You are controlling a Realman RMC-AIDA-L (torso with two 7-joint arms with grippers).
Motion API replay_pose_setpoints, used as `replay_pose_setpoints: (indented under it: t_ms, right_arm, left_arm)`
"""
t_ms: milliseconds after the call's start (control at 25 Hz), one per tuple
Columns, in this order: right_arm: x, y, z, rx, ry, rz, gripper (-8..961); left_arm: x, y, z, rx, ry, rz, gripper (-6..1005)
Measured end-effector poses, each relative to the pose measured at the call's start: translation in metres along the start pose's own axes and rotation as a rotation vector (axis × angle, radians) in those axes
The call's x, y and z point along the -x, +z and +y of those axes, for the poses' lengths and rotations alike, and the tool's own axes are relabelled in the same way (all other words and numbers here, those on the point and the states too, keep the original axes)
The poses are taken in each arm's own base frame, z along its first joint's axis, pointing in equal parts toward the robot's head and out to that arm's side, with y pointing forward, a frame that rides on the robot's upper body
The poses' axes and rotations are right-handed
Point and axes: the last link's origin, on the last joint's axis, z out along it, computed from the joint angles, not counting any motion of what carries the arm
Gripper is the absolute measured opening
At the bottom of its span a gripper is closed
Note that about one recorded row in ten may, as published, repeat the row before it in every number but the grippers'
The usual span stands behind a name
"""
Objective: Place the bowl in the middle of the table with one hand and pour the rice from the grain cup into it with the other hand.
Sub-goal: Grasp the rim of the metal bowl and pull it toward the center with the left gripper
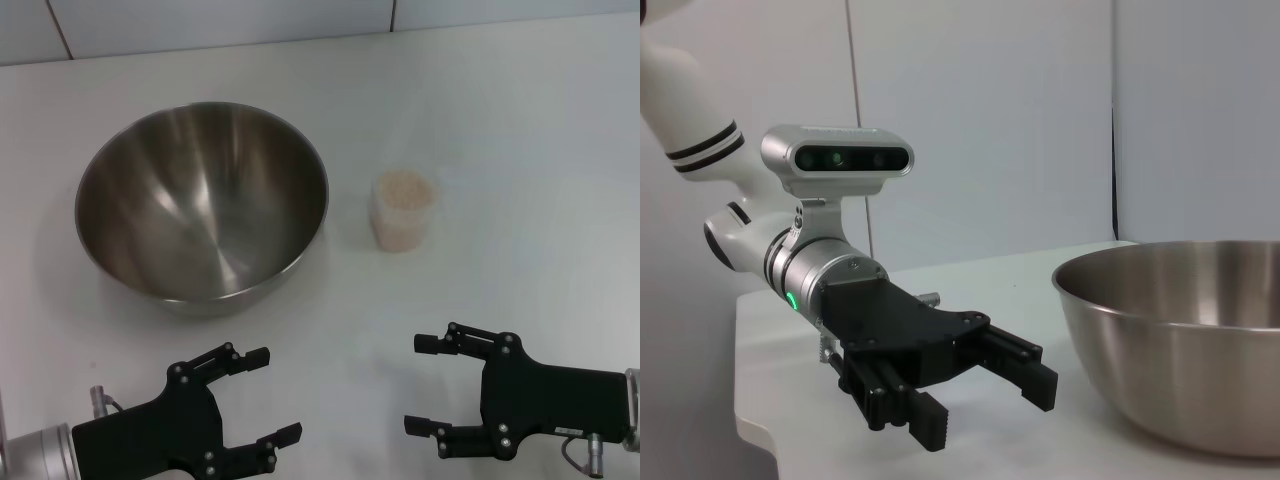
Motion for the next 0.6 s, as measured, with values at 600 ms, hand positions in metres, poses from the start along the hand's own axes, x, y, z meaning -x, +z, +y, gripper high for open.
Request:
replay_pose_setpoints:
  t_ms: [600]
  right_arm:
    - [0.004, 0.002, -0.006, -0.003, -0.004, -0.006, 823]
  left_arm:
    - [-0.023, -0.006, 0.001, 0.022, 0.009, 0.153, 826]
